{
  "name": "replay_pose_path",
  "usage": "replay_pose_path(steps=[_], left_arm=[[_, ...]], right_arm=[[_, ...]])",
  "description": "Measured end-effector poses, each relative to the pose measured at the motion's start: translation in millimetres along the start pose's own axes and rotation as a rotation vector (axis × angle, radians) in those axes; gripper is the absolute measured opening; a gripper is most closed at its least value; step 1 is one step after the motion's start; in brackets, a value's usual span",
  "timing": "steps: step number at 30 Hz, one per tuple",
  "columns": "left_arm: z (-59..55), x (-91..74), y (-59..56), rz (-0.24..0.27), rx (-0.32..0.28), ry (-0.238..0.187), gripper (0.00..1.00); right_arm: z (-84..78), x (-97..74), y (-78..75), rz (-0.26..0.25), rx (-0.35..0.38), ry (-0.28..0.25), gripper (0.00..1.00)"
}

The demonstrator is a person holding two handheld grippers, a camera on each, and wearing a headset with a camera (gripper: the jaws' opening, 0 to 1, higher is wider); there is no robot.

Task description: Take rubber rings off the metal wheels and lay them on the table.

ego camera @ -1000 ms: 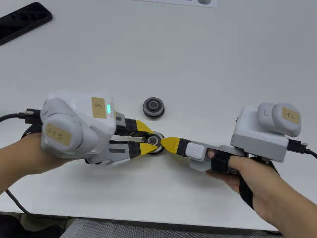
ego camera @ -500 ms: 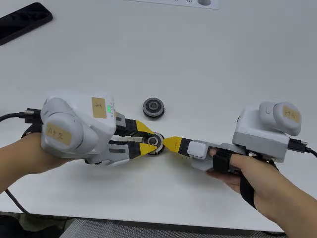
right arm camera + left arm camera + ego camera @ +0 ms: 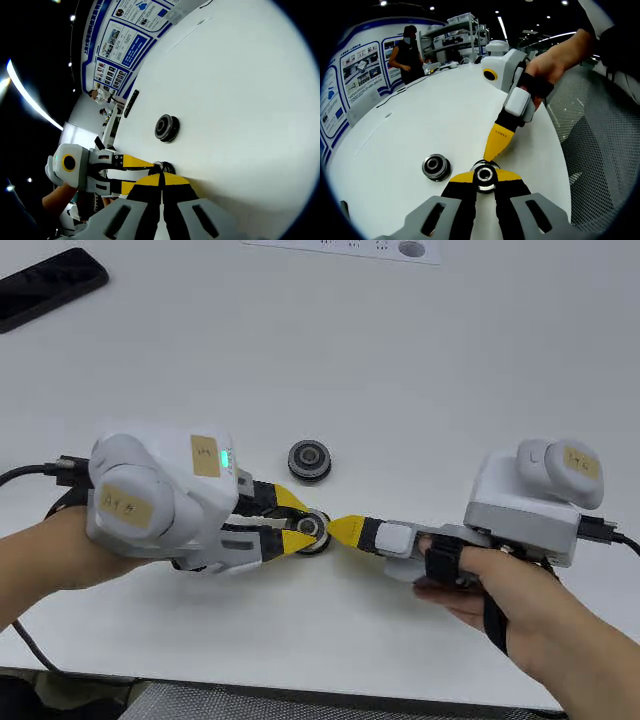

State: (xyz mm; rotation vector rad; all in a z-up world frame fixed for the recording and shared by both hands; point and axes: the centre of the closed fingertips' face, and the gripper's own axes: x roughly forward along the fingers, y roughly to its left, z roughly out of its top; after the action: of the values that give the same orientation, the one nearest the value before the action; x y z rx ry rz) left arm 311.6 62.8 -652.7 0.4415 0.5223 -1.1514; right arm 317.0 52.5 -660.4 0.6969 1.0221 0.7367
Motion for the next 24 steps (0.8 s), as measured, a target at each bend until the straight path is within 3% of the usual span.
replay_pose_path(steps=[24], left_arm=[[-1.5, -0.5, 1.8, 0.0, 0.003, 0.002, 0.13]], right_arm=[[-0.9, 3.8, 7.6, -0.059, -0.123, 0.005, 0.0]])
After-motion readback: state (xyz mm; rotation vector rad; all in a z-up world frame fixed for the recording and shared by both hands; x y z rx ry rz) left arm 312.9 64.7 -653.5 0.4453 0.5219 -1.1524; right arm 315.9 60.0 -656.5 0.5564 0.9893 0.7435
